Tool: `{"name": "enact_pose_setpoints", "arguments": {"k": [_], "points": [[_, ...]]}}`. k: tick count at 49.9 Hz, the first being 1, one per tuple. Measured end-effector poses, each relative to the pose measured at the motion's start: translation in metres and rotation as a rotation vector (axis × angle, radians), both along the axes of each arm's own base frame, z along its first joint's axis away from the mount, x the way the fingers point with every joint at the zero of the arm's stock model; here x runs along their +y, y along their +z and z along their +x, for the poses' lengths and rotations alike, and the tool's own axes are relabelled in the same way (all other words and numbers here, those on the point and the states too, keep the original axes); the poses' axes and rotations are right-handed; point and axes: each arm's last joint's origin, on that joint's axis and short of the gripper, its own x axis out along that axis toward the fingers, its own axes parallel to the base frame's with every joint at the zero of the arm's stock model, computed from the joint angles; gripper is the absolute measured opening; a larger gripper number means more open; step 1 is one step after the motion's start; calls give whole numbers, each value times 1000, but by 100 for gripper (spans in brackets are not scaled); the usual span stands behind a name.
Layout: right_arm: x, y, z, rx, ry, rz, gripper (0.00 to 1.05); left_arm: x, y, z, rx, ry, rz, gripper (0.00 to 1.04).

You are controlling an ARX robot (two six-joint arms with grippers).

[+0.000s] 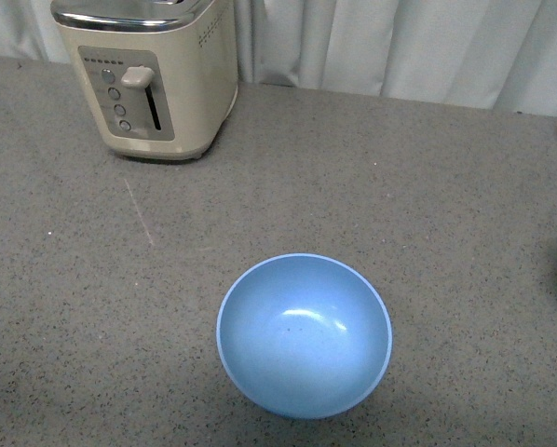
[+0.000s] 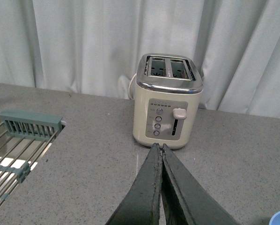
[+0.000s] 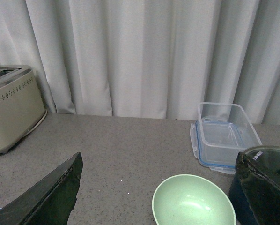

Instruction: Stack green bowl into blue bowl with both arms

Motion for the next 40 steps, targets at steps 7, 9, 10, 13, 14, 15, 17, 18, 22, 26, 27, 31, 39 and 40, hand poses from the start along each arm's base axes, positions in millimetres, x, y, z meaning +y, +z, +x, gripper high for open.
{"name": "enact_pose_setpoints", "arguments": {"k": [7, 9, 10, 13, 14, 15, 17, 18, 22, 26, 27, 31, 39, 40], "points": [[0, 0, 0, 0, 0, 0, 96, 0, 0, -3, -1, 0, 0, 4], [0, 0, 0, 0, 0, 0, 96, 0, 0, -4, -2, 0, 0, 4], [0, 0, 0, 0, 0, 0, 96, 0, 0, -4, -1, 0, 0, 4], [0, 0, 0, 0, 0, 0, 96, 0, 0, -6, -1, 0, 0, 4], [0, 0, 0, 0, 0, 0, 96, 0, 0, -6, -1, 0, 0, 4], [0, 0, 0, 0, 0, 0, 96, 0, 0, -7, -2, 0, 0, 4], [0, 0, 0, 0, 0, 0, 96, 0, 0, -8, -2, 0, 0, 4], [0, 0, 0, 0, 0, 0, 96, 0, 0, -8, -2, 0, 0, 4], [0, 0, 0, 0, 0, 0, 96, 0, 0, -10, -2, 0, 0, 4], [0, 0, 0, 0, 0, 0, 96, 0, 0, -12, -1, 0, 0, 4], [0, 0, 0, 0, 0, 0, 96, 0, -1, -13, 0, 0, 0, 4], [0, 0, 0, 0, -1, 0, 96, 0, -4, -22, 20, 0, 0, 4], [0, 0, 0, 0, 1, 0, 96, 0, -3, -23, 6, 0, 0, 4], [0, 0, 0, 0, 1, 0, 96, 0, -3, -23, 6, 0, 0, 4]]}}
